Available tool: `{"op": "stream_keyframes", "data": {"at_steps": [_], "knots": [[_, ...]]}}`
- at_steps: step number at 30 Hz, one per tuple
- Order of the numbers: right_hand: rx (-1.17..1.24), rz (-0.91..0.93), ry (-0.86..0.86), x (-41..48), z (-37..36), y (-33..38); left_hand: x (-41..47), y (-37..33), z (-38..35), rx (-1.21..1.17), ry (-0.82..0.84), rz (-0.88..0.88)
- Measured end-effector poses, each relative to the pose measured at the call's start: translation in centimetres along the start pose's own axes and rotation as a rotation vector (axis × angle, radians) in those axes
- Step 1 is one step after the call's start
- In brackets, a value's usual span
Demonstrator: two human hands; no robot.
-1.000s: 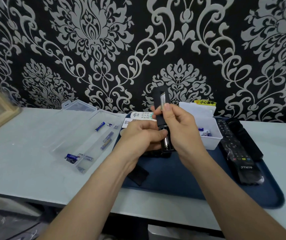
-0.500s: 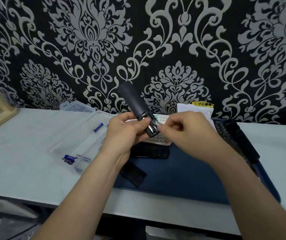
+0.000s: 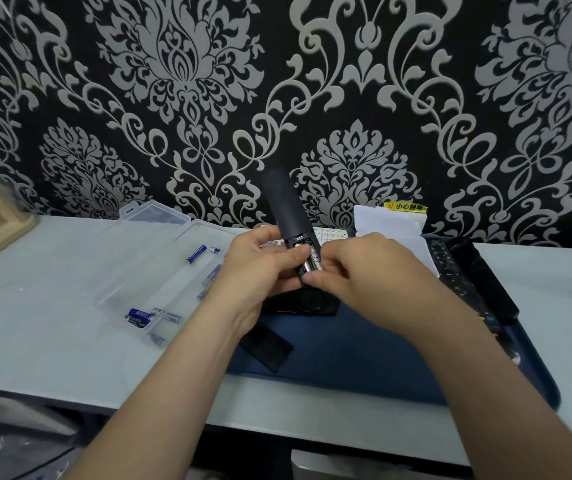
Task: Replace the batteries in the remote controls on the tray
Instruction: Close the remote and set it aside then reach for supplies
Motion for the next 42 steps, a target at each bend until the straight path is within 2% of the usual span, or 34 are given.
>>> {"op": "stream_keyframes", "data": {"at_steps": [2, 4, 7, 9, 19, 27, 31, 36, 40, 42], "knots": [[0.099, -0.019, -0.015, 0.1, 0.0, -0.5, 0.0, 0.0, 0.2, -0.014, 0.000, 0.004], [0.347, -0.098, 0.019, 0.5, -0.3, -1.9, 0.1, -0.1, 0.4, -0.039, -0.015, 0.005], [0.732, -0.202, 0.187, 0.8, -2.0, -2.8, 0.2, -0.2, 0.8, -0.053, -0.035, -0.004], [0.892, -0.235, 0.271, 0.6, -2.8, -2.7, 0.3, -0.3, 0.9, -0.045, -0.042, -0.018], [1.066, -0.365, 0.357, 0.0, -4.1, -2.7, 0.5, -0.1, 0.7, 0.067, 0.064, -0.037], [0.883, -0.301, 0.376, -0.2, -4.5, -2.0, 0.1, 0.0, -0.1, 0.150, 0.136, -0.040], [0.793, -0.285, 0.340, 0.1, -4.3, -1.9, 0.2, 0.3, 0.2, 0.179, 0.087, -0.035], [0.485, -0.204, 0.250, 0.3, -4.0, -1.1, 0.4, 0.5, 0.6, 0.215, 0.039, -0.017], [0.558, -0.231, 0.207, 0.2, -4.2, -1.2, 0.4, 0.1, 0.9, 0.285, -0.002, -0.056], [0.477, -0.197, 0.133, 0.5, -3.6, -1.1, 0.4, 0.1, 1.1, 0.265, -0.021, -0.055]]}}
Point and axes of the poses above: each hand's wrist, its own x-axis towards the middle knuckle, its own z-axis out of the back of the hand, y = z × x, the point moved 10 cm from there along x, towards the middle knuckle, and after that the axes turned 9 degrees about -z, right-handed, at the moved point
